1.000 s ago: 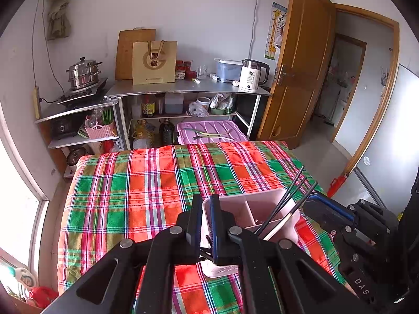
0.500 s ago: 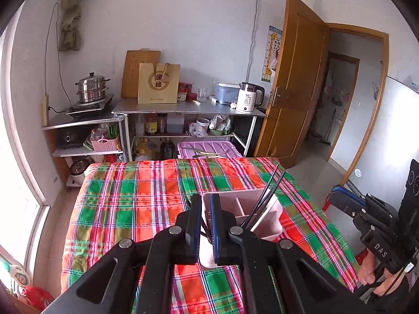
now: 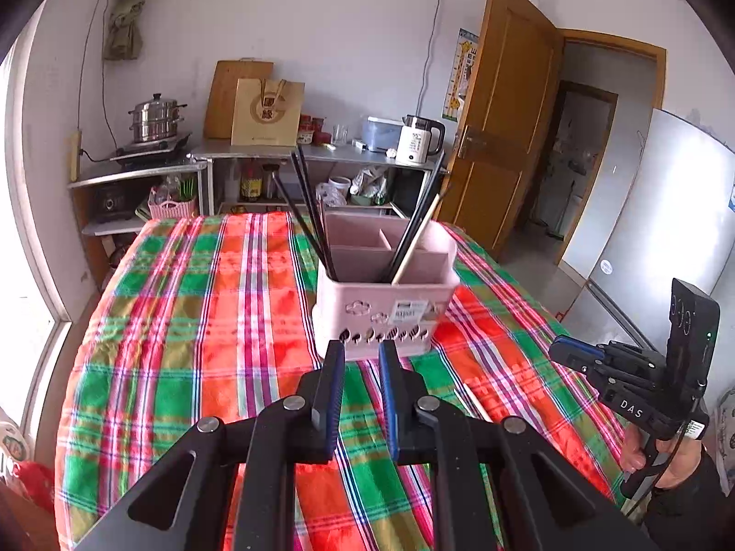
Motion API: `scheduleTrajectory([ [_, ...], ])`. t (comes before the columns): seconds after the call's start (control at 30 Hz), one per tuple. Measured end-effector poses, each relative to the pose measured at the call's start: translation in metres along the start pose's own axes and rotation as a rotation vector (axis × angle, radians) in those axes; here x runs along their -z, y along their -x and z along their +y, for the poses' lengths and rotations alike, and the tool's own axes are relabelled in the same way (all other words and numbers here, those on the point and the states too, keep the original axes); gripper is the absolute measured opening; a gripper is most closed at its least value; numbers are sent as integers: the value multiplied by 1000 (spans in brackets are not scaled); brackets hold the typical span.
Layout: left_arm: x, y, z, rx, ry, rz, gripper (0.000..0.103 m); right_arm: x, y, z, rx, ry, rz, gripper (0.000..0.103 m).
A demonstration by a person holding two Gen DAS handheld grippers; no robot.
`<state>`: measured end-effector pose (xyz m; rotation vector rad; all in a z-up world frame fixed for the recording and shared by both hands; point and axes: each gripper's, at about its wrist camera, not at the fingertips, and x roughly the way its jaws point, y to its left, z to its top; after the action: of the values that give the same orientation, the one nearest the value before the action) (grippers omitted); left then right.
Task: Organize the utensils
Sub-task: 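Move both grippers down to the last chopsticks lying on the tablecloth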
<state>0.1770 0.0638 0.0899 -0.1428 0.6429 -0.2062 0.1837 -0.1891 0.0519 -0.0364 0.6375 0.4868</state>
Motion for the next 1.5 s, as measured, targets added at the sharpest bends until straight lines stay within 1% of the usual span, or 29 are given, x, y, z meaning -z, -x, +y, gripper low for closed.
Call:
scheduleTrajectory([
  [0.07, 18, -8, -2, 10, 11, 31, 14, 16, -8, -2, -8, -6, 45, 10],
  [0.23, 50, -23, -1, 28, 53, 94, 14, 45, -31, -5, -9, -15, 155, 10],
  [0.37, 64, -34, 1, 36, 73, 129, 14, 59, -51, -7, -7, -22, 228, 10],
  [0.5, 68, -39, 2, 41, 81, 145, 14, 67, -65, -9, 2, -26, 282, 10],
  [0.6, 67, -43, 0, 50, 83, 152, 14, 70, -69, -8, -11, -22, 298, 10],
  [0.7, 66, -51, -6, 61, 79, 172, 14, 70, -69, -6, 1, -4, 304, 10],
  [0.87, 68, -71, -25, 103, 73, 220, 14, 72, -60, -18, 8, -2, 311, 9],
  [1.03, 67, -109, -55, 148, 67, 296, 15, 77, -44, -44, 38, -7, 318, 9],
  [1.17, 68, -147, -85, 144, 56, 364, 15, 82, -32, -63, 65, -12, 322, 9],
  [1.23, 69, -164, -99, 147, 53, 393, 18, 84, -28, -70, 71, -21, 320, 9],
  [1.3, 70, -175, -110, 124, 46, 403, 22, 86, -25, -74, 64, -30, 315, 9],
  [1.33, 69, -177, -115, 106, 32, 384, 25, 87, -24, -75, 60, -31, 312, 9],
  [1.4, 68, -180, -123, 71, 6, 377, 27, 87, -23, -76, 53, -38, 306, 9],
  [1.43, 69, -180, -128, 50, -26, 373, 26, 87, -23, -76, 51, -40, 304, 9],
  [1.47, 72, -180, -134, 23, -73, 370, 25, 87, -23, -76, 51, -41, 303, 9],
  [1.5, 75, -178, -139, -8, -125, 361, 17, 87, -23, -75, 53, -40, 302, 9],
])
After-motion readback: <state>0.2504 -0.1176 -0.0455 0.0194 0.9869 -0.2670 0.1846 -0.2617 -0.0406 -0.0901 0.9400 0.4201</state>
